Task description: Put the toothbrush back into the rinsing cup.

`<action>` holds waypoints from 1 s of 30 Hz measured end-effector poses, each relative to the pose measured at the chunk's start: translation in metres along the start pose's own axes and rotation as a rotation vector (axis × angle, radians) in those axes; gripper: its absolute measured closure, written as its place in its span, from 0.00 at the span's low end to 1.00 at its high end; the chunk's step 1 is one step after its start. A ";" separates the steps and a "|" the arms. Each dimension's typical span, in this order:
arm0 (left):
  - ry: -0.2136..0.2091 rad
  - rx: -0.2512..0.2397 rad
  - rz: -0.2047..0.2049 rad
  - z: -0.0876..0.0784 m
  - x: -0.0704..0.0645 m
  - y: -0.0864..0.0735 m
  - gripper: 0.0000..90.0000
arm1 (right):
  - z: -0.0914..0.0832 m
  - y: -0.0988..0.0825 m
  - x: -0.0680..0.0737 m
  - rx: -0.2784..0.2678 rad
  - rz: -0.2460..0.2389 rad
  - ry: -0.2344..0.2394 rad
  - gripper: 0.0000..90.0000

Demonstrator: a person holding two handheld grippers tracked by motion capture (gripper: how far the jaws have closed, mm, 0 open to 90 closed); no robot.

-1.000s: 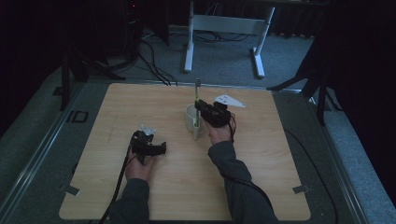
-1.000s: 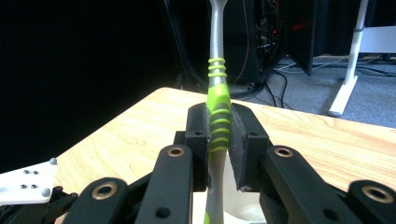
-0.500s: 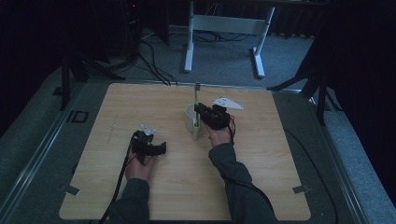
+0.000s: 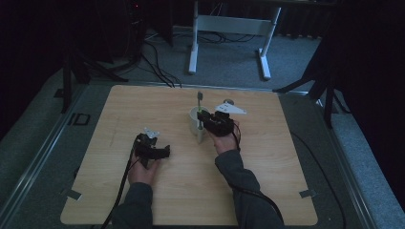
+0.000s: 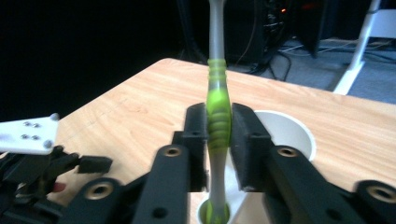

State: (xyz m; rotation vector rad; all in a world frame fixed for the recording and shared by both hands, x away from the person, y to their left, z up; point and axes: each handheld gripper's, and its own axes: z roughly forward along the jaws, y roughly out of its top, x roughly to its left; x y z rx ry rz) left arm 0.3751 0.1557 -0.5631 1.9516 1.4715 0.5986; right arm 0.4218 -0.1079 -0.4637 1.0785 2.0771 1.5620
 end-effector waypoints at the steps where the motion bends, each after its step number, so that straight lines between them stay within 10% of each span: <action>1: -0.001 0.001 0.001 0.000 0.000 0.000 0.14 | 0.000 -0.001 0.000 0.002 0.003 0.014 0.70; 3: 0.000 0.000 0.001 0.000 0.000 0.000 0.13 | 0.000 -0.004 0.004 0.021 -0.011 -0.002 0.48; 8: -0.001 0.001 0.000 0.000 0.000 0.000 0.13 | 0.001 -0.012 0.010 0.048 -0.056 -0.024 0.33; 30: -0.001 0.000 -0.001 0.000 0.000 0.000 0.13 | -0.017 -0.038 -0.006 0.159 -0.015 -0.024 0.31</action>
